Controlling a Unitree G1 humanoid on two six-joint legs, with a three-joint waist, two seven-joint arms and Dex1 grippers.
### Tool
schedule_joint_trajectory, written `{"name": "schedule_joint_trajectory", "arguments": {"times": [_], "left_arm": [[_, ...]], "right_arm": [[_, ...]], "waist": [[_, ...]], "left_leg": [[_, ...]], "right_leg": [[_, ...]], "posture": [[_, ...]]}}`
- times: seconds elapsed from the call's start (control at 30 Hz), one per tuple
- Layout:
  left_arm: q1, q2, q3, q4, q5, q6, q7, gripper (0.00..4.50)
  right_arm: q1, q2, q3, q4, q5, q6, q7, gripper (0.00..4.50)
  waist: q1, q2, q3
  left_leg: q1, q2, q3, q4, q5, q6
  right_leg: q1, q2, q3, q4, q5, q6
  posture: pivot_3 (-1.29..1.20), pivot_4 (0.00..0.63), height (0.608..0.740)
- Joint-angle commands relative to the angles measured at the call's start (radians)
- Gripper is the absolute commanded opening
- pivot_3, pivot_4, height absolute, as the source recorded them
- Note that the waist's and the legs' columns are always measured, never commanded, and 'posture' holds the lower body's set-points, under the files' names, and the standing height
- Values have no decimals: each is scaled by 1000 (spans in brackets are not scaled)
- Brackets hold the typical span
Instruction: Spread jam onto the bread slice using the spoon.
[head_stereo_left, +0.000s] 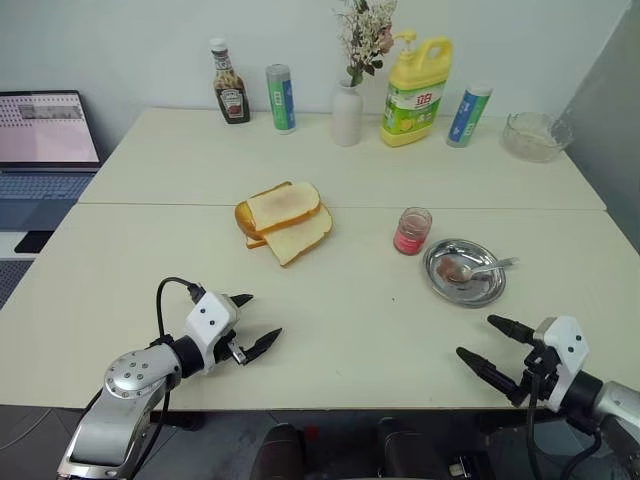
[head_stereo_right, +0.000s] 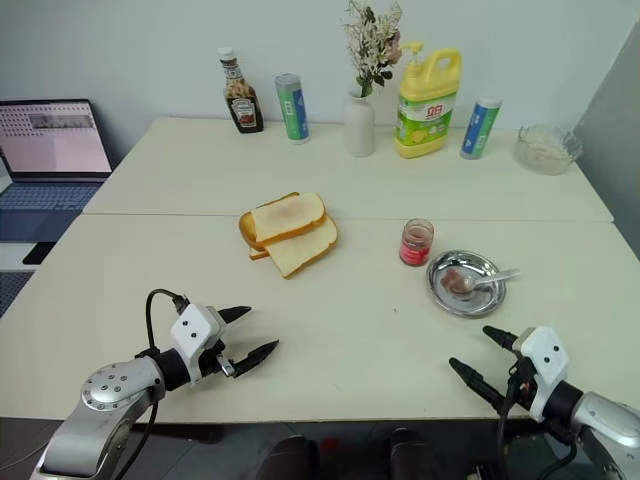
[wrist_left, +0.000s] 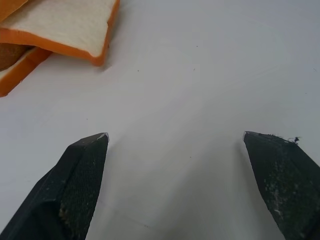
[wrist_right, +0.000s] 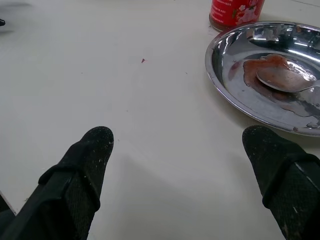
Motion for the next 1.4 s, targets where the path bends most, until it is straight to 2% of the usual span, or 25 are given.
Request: {"name": "schedule_joint_trajectory", "arguments": {"times": [0.03,0.23,0.67,0.97,1.13,1.33,1.4], "left_arm": [[2,0,11,-52,-32,2,-16,4500],[-9,1,8,-53,1,34,28,4500],[-54,-25,42,-17,-18,-67,18,4500],[-114,-42,69,3,-8,-89,74,4500],[-201,-69,121,18,-116,70,122,4500],[-377,-103,193,75,-252,284,209,4500],[-489,-131,241,125,-338,417,285,4500]], "right_arm": [[-4,-2,-17,-41,13,-6,-1,4456],[-5,1,-16,-41,14,-8,-1,4456],[-31,30,-13,-35,44,-1,-5,4456],[-45,32,4,-67,49,2,-22,4456],[-109,-18,19,-143,92,55,-12,4456],[-256,-72,64,-218,151,174,-46,4456],[-310,-93,90,-239,156,224,-67,4456]], "waist": [[0,0,0],[0,0,0],[0,0,0],[0,0,0],[0,0,0],[0,0,0],[0,-1,0]], "left_leg": [[0,0,0,0,0,0],[0,0,0,0,0,0],[0,0,0,0,0,0],[0,0,0,0,0,0],[0,0,0,1,0,0],[0,-1,-2,1,0,0],[-1,-1,-2,1,0,0]], "right_leg": [[0,0,0,0,0,0],[0,0,0,0,0,0],[0,0,0,0,0,0],[0,0,0,0,2,4],[0,0,0,0,3,6],[1,2,-2,0,4,6],[1,2,-2,0,4,7]], "posture": [[0,150,740],[0,150,740],[0,150,740],[0,150,740],[0,150,740],[0,150,740],[0,150,740]]}}
